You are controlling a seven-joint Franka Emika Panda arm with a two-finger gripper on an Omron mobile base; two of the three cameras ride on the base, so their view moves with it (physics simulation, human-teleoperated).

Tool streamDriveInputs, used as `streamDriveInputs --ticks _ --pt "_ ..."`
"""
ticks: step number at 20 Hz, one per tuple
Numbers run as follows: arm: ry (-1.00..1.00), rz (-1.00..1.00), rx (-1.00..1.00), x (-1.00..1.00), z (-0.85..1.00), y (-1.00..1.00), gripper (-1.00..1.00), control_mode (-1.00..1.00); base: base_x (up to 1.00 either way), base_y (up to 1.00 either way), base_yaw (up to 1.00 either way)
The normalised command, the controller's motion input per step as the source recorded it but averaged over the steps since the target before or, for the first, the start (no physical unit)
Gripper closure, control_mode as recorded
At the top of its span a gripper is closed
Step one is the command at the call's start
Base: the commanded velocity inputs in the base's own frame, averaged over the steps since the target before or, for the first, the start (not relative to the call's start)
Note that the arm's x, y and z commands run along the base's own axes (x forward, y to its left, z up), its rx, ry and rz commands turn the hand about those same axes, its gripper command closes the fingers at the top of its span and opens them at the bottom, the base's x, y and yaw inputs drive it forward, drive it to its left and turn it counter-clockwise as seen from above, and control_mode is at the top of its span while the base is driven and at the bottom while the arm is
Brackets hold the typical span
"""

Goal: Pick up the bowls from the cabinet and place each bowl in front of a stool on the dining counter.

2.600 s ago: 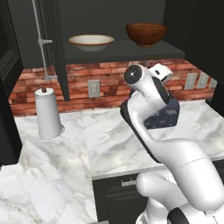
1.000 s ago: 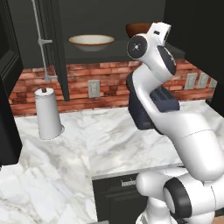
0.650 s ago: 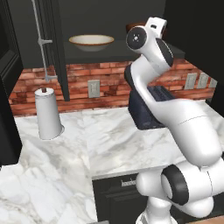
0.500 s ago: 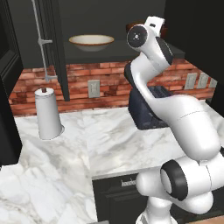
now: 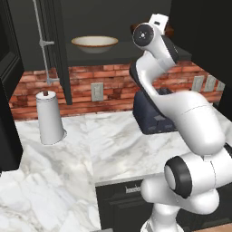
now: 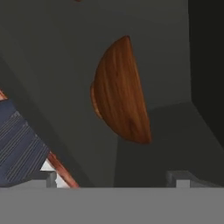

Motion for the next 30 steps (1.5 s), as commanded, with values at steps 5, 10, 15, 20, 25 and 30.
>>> streamDriveInputs --ticks 5,10,15,20,25,30 --pt "0.0 0.04 0.0 0.44 0.0 0.0 -1.0 -1.0 0.0 0.0 0.0" --pt "0.0 0.03 0.0 0.47 0.0 0.0 -1.0 -1.0 0.0 0.0 0.0" --pt "0.0 0.0 -0.02 0.3 0.0 0.0 -1.0 -1.0 0.0 0.0 0.0" --pt "0.0 0.0 -0.03 0.23 0.0 0.0 -1.0 -1.0 0.0 0.0 0.0" --pt "0.0 0.0 -0.05 0.27 0.0 0.0 -1.0 -1.0 0.0 0.0 0.0" --pt "0.0 0.0 -0.04 0.32 0.0 0.0 -1.0 -1.0 0.0 0.0 0.0"
